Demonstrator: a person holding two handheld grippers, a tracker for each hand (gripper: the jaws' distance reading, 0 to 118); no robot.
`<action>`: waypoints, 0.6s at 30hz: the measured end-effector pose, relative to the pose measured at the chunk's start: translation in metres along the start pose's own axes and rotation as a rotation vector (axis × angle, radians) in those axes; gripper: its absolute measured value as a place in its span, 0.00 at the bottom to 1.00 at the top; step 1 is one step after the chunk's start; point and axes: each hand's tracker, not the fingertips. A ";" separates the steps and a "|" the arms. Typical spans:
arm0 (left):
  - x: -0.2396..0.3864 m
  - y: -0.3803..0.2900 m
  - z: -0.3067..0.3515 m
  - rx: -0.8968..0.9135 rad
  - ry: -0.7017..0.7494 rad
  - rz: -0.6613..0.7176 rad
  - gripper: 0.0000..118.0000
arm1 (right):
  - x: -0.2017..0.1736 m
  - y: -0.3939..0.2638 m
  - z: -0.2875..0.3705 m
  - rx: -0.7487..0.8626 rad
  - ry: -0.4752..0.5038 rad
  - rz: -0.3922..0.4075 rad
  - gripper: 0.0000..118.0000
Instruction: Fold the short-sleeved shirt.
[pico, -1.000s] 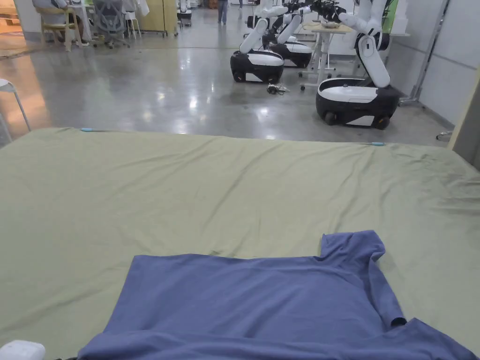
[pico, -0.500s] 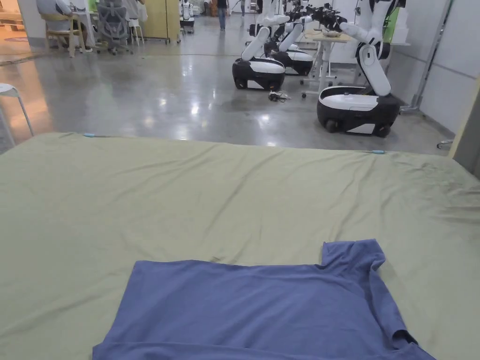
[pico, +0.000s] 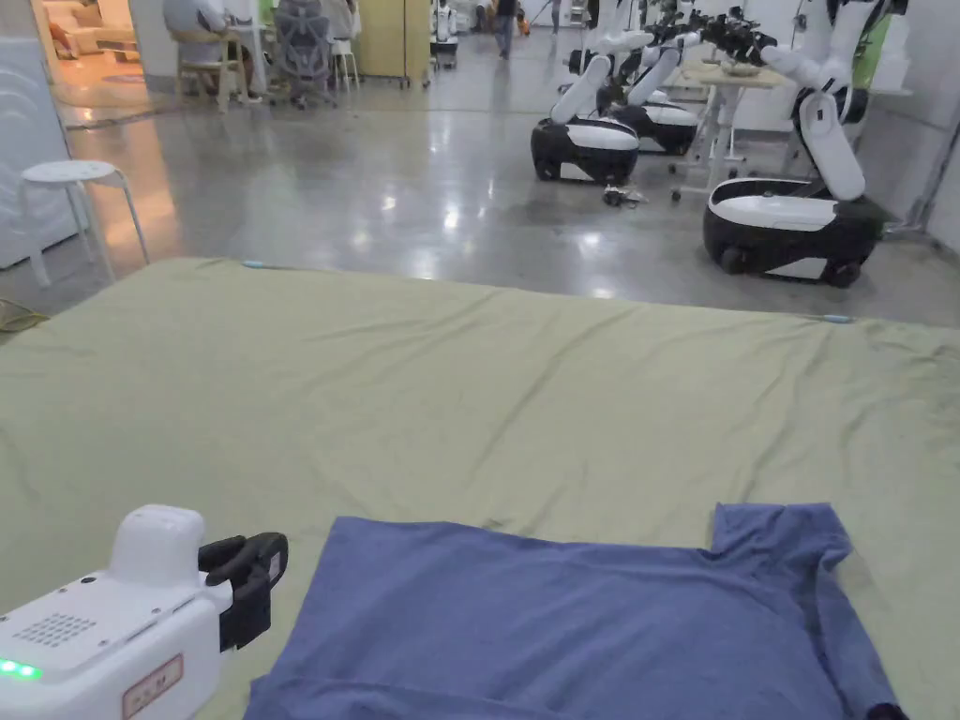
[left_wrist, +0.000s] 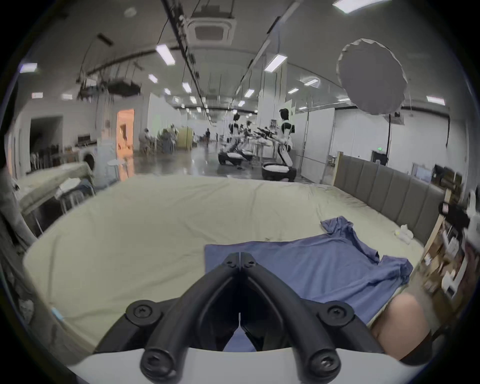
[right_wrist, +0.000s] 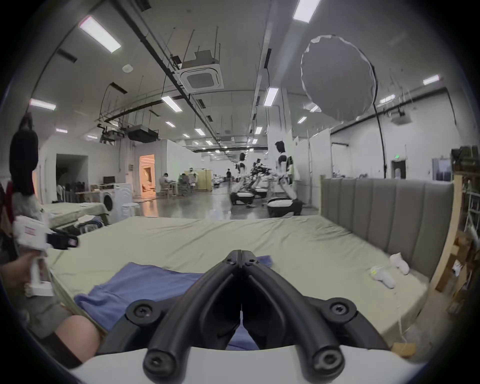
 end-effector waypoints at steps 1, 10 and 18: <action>-0.008 0.005 -0.020 -0.039 -0.003 0.013 0.00 | -0.001 0.000 -0.001 0.000 -0.002 0.015 0.01; -0.050 0.039 -0.200 -0.342 0.039 -0.050 0.46 | -0.007 -0.008 -0.016 -0.057 -0.047 0.059 0.01; -0.074 0.002 -0.283 -0.550 0.145 0.071 0.95 | 0.001 -0.014 -0.034 -0.113 -0.066 0.045 0.01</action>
